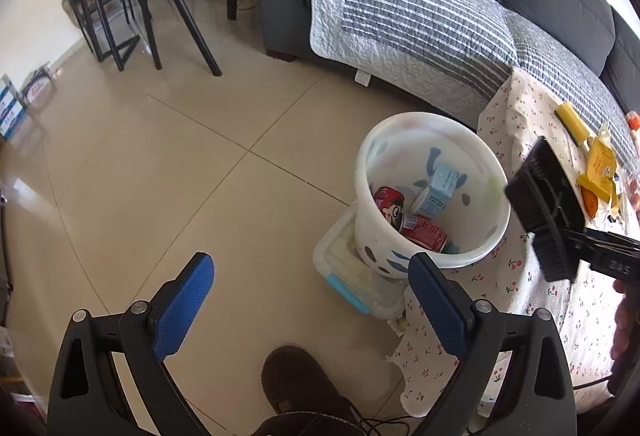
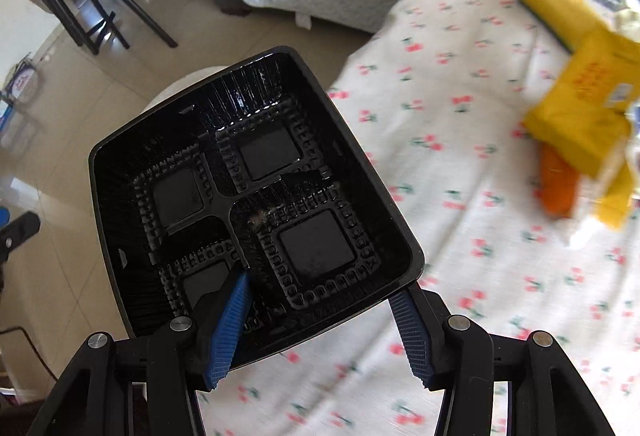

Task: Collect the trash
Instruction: 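Lower the black tray into the white bin and open the right gripper, then reach the left gripper to the yellow snack bag and grasp it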

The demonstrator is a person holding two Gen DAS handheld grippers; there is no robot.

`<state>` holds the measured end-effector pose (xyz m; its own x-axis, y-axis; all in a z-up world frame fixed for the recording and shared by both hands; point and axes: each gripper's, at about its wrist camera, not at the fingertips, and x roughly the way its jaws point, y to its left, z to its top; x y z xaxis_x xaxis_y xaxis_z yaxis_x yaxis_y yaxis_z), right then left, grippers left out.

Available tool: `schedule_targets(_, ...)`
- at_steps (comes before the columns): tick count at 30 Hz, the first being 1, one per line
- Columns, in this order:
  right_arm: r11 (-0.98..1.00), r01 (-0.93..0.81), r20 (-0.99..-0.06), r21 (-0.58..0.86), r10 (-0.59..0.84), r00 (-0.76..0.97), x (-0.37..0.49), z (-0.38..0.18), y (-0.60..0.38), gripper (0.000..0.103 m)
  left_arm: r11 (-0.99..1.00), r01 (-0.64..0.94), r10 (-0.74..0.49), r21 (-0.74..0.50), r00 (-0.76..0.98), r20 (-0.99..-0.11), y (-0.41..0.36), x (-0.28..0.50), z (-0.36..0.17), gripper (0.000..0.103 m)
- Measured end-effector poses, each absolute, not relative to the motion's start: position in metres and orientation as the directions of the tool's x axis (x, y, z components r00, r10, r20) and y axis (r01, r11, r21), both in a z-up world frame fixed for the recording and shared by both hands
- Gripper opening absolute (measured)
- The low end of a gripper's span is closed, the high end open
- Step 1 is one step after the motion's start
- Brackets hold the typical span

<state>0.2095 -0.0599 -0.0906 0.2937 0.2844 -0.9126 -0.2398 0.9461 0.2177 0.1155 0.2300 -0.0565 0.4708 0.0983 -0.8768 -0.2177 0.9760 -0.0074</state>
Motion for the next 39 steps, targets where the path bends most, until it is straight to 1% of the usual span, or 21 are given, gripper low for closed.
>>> schedule_targets(9, 0.947, -0.234, -0.916, 0.218, 0.282, 0.285, 0.234, -0.108, -0.002, 0.06, 0.975, -0.22, 0.085, -0.027, 0.486, -0.87, 0.239, 0.113, -0.053, 0.099)
schedule_targets(12, 0.941, -0.243, -0.906, 0.235, 0.303, 0.295, 0.237, -0.109, 0.008, 0.062, 0.976, -0.215, 0.083, -0.028, 0.487, -0.869, 0.238, 0.113, -0.052, 0.099)
schedule_targets(13, 0.939, -0.241, -0.902, 0.246, 0.313, 0.296, 0.238, -0.109, 0.01, 0.067, 0.977, -0.213, 0.081, -0.029, 0.488, -0.869, 0.237, 0.113, -0.052, 0.099)
schedule_targets(14, 0.937, -0.239, -0.901, 0.255, 0.32, 0.294, 0.239, -0.11, 0.011, 0.077, 0.977, -0.212, 0.079, -0.03, 0.489, -0.869, 0.237, 0.113, -0.051, 0.099)
schedule_targets(15, 0.937, -0.235, -0.899, 0.26, 0.323, 0.296, 0.238, -0.11, 0.012, 0.08, 0.977, -0.211, 0.078, -0.031, 0.49, -0.868, 0.237, 0.112, -0.051, 0.099)
schedule_targets(16, 0.936, -0.236, -0.897, 0.26, 0.325, 0.298, 0.239, -0.109, 0.013, 0.08, 0.978, -0.209, 0.078, -0.03, 0.491, -0.868, 0.236, 0.112, -0.05, 0.099)
schedule_targets(21, 0.938, -0.259, -0.902, 0.232, 0.307, 0.303, 0.231, -0.105, 0.008, 0.08, 0.979, -0.201, 0.078, -0.025, 0.488, -0.869, 0.231, 0.113, -0.05, 0.099)
schedule_targets(27, 0.945, -0.255, -0.901, 0.202, 0.282, 0.329, 0.217, -0.094, -0.023, 0.08, 0.985, -0.17, 0.074, -0.013, 0.492, -0.868, 0.217, 0.116, -0.046, 0.099)
schedule_targets(33, 0.957, -0.232, -0.907, 0.171, 0.245, 0.342, 0.195, -0.084, -0.066, 0.081, 0.993, -0.121, 0.049, -0.014, 0.497, -0.866, 0.188, 0.121, -0.042, 0.099)
schedule_targets(39, 0.976, -0.186, -0.915, 0.114, 0.176, 0.362, 0.174, -0.074, -0.12, 0.081, 0.998, -0.048, 0.05, 0.03, 0.483, -0.874, 0.143, 0.133, -0.045, 0.099)
